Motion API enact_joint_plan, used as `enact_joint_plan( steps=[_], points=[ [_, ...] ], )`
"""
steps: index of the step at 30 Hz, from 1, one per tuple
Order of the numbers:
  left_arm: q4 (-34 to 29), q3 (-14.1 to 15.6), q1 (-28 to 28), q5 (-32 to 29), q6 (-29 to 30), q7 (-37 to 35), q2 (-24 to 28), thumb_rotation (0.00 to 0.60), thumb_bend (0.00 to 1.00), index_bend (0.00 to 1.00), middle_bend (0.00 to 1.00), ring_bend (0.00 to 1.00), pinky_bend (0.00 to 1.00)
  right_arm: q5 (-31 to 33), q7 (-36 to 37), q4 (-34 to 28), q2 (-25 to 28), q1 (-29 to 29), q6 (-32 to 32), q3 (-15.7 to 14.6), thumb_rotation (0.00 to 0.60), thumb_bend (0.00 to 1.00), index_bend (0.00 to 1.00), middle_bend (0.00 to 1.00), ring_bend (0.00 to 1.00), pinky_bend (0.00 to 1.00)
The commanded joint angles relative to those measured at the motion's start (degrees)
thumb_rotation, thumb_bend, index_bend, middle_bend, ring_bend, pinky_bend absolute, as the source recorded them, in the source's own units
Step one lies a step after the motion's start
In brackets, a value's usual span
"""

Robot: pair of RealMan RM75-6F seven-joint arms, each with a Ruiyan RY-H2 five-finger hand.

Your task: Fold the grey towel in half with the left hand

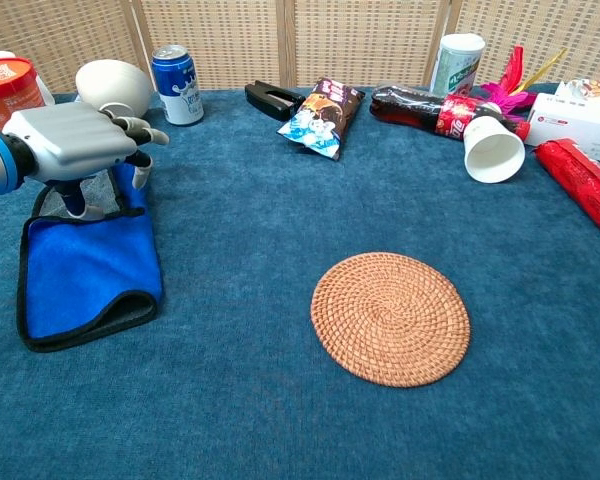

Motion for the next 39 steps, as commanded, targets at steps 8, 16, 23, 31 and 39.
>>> enact_joint_plan(
  steps=[8,16,23,31,39],
  points=[
    [1.51,0.37,-0.06,0.02,-0.08,0.13,-1.25,0.6,0.31,0.41,0.0,0.0,0.19,-0.02,-0.03,0.02,-0.05,0.03,-0.05,-0.02,0.6,0.0,0.0,0.0,0.0,0.0],
    [2.76,0.39,-0.14,0.58,0.26,-0.13,-2.23,0.6,0.32,0.46,0.0,0.0,0.21,0.16,0.2,0.14,-0.01,0.11,-0.27,0.0,0.6,0.0,0.0,0.0,0.0,0.0],
    [3.47,0.4,-0.07,0.87,0.46,-0.34,-2.64,0.6,0.36,0.53,0.0,0.0,0.21,0.21,0.18,0.19,-0.05,0.15,-0.34,0.0,0.6,0.0,0.0,0.0,0.0,0.0],
    [3.97,0.52,-0.1,1.17,0.45,-0.13,-3.03,0.6,0.36,0.55,0.0,0.0,0.22,0.22,0.2,0.18,-0.04,0.13,-0.3,0.0,0.6,0.0,0.0,0.0,0.0,0.0],
    [3.68,0.4,0.05,1.2,0.77,-0.03,-2.69,0.6,0.38,0.56,0.0,0.0,0.22,0.04,0.48,0.18,0.05,0.08,-0.21,-0.03,0.6,0.0,0.0,0.0,0.0,0.0]
  ],
)
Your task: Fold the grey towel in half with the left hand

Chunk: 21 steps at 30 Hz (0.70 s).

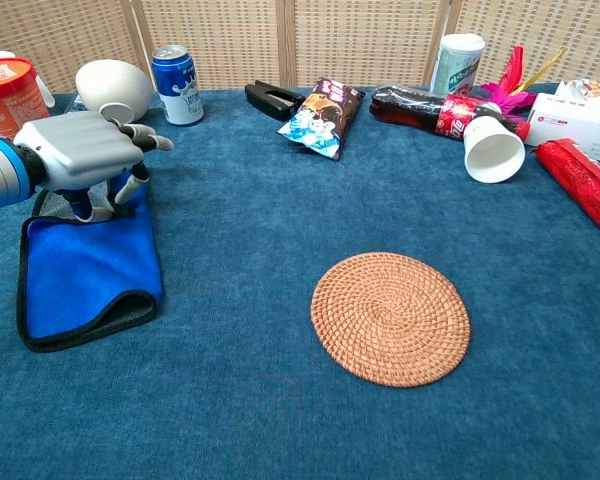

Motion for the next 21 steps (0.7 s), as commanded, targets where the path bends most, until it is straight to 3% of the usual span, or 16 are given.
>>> enact_joint_plan(
  steps=[1,8,21],
  points=[
    [-0.16,-0.06,0.06,0.0,0.09,-0.08,0.19,0.6,0.38,0.56,0.0,0.0,0.22,-0.05,0.02,-0.01,0.02,-0.01,0.01,-0.02,0.6,0.0,0.0,0.0,0.0,0.0],
    [-0.5,0.07,0.27,0.26,0.24,-0.22,0.96,0.6,0.38,0.58,0.0,0.0,0.23,-0.16,-0.24,-0.04,-0.07,-0.01,0.08,-0.07,0.6,0.0,0.0,0.0,0.0,0.0],
    [-0.03,0.17,0.35,0.03,-0.48,-0.46,1.11,0.6,0.49,0.59,0.0,0.0,0.23,0.18,-0.85,-0.16,-0.27,0.15,-0.23,-0.05,0.6,0.0,0.0,0.0,0.0,0.0]
  ],
)
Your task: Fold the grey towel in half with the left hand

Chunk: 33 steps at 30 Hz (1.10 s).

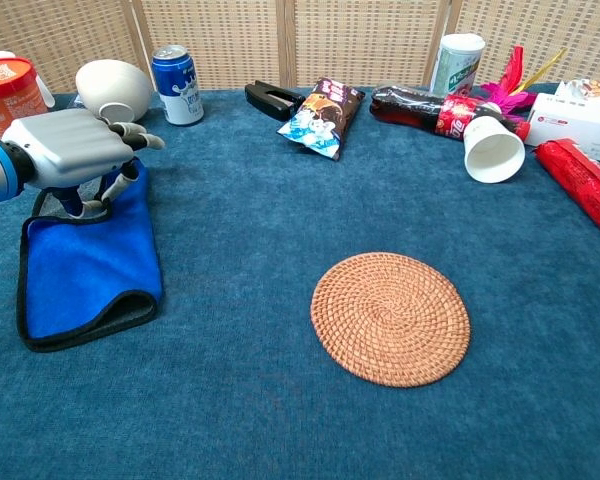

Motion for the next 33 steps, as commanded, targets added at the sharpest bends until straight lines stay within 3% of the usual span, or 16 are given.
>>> enact_joint_plan(
  steps=[1,33],
  points=[
    [-0.01,-0.02,-0.02,-0.01,-0.03,0.02,0.1,0.6,0.49,0.59,0.0,0.0,0.23,0.02,-0.05,0.0,-0.01,0.01,-0.01,0.01,0.6,0.0,0.0,0.0,0.0,0.0],
    [0.92,0.54,2.28,0.66,0.31,-4.41,4.62,0.6,0.49,0.6,0.0,0.0,0.23,0.69,-2.47,-0.33,-0.88,0.47,-0.77,-0.07,0.6,0.0,0.0,0.0,0.0,0.0]
  ],
)
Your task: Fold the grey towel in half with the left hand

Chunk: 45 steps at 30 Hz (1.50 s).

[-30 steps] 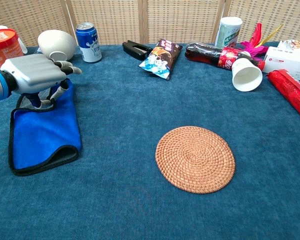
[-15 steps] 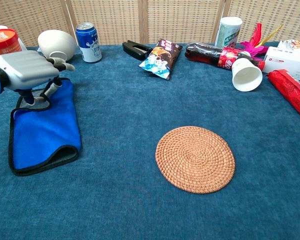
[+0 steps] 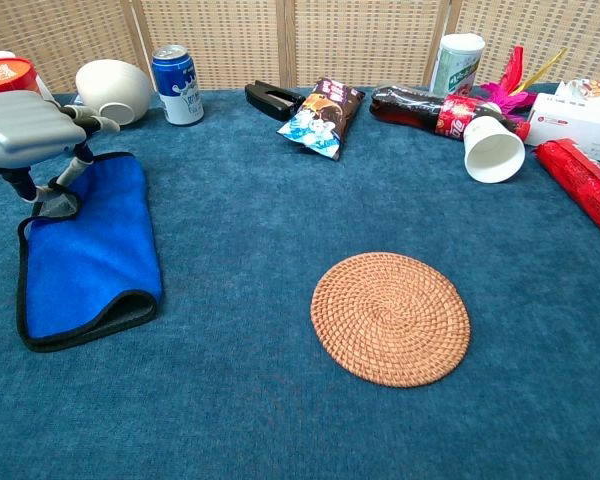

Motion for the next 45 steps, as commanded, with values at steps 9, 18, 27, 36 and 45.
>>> enact_joint_plan(
  steps=[9,18,27,36,45],
  points=[
    [2.55,-0.42,-0.15,0.59,-0.97,-1.76,-0.79,0.6,0.49,0.6,0.0,0.0,0.23,0.41,-1.2,-0.17,-0.43,0.1,-0.06,0.02,0.6,0.0,0.0,0.0,0.0,0.0],
    [6.45,-0.59,-0.31,2.46,-1.83,-5.33,-2.18,0.6,0.49,0.59,0.0,0.0,0.23,1.71,-1.99,0.03,-0.81,0.34,-0.5,0.37,0.6,0.0,0.0,0.0,0.0,0.0],
    [7.86,-1.07,-0.15,3.51,-1.55,-7.39,-2.0,0.6,0.49,0.59,0.0,0.0,0.23,2.69,-2.44,0.28,-1.02,0.06,0.47,1.0,0.6,0.0,0.0,0.0,0.0,0.0],
    [7.96,-1.34,0.07,3.96,-1.53,-8.15,-1.7,0.6,0.49,0.59,0.0,0.0,0.23,1.2,-3.45,2.21,-3.63,-1.33,6.67,2.63,0.6,0.0,0.0,0.0,0.0,0.0],
    [8.26,-1.53,0.3,3.72,-1.86,-7.9,-1.64,0.6,0.49,0.59,0.0,0.0,0.23,0.28,-5.86,5.07,-7.26,-2.72,13.43,4.76,0.6,0.0,0.0,0.0,0.0,0.0]
  ],
)
